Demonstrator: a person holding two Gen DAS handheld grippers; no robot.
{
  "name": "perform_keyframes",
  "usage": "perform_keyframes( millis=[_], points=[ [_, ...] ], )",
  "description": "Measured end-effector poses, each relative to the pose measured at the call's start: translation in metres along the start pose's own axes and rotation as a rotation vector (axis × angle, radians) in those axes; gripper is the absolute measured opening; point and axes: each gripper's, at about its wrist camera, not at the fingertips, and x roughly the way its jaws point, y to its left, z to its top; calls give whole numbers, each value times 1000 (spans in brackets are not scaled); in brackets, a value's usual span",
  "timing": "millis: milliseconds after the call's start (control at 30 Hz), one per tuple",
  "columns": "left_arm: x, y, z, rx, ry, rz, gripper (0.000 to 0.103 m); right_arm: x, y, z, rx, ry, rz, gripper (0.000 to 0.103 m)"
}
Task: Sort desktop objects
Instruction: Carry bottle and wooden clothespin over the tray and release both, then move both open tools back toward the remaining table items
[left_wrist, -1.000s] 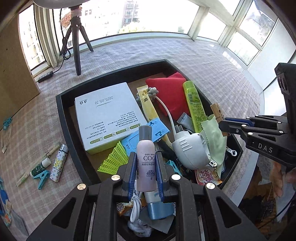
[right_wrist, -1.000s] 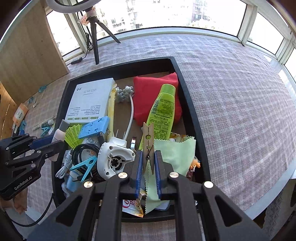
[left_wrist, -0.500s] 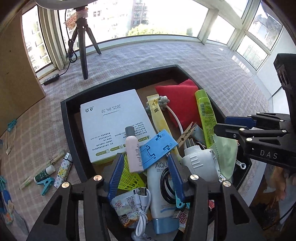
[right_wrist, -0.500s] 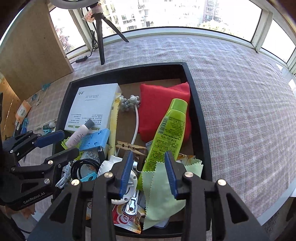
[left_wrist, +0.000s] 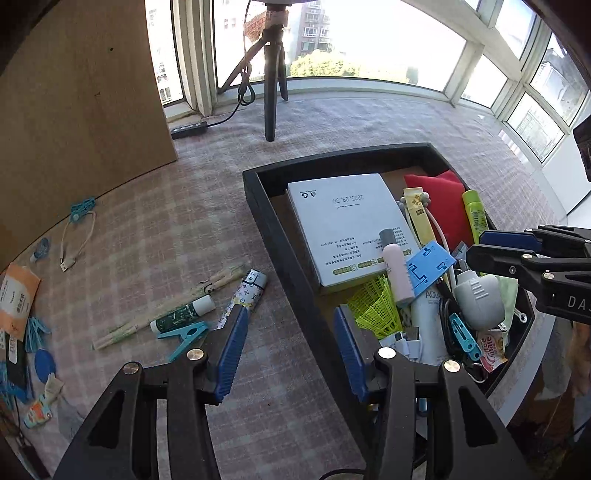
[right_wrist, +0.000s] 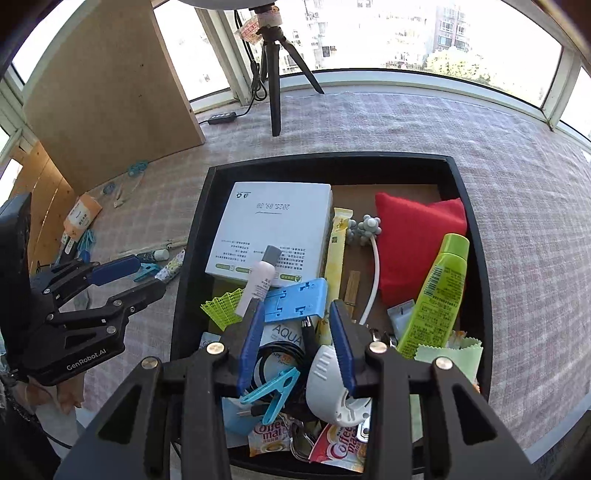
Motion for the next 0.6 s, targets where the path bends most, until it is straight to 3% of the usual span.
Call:
perform_keyframes(
  millis=[167, 233, 600],
  points=[
    [-12, 49, -22, -55, 10, 40, 46, 9, 51, 7, -70, 10, 35, 37],
    [-16, 71, -32, -84, 17, 67, 47, 14, 73, 10, -104, 20, 50, 43],
    [-37, 212, -110, -346, 76, 197, 47, 57, 184, 17, -285, 98, 126, 44]
  ],
)
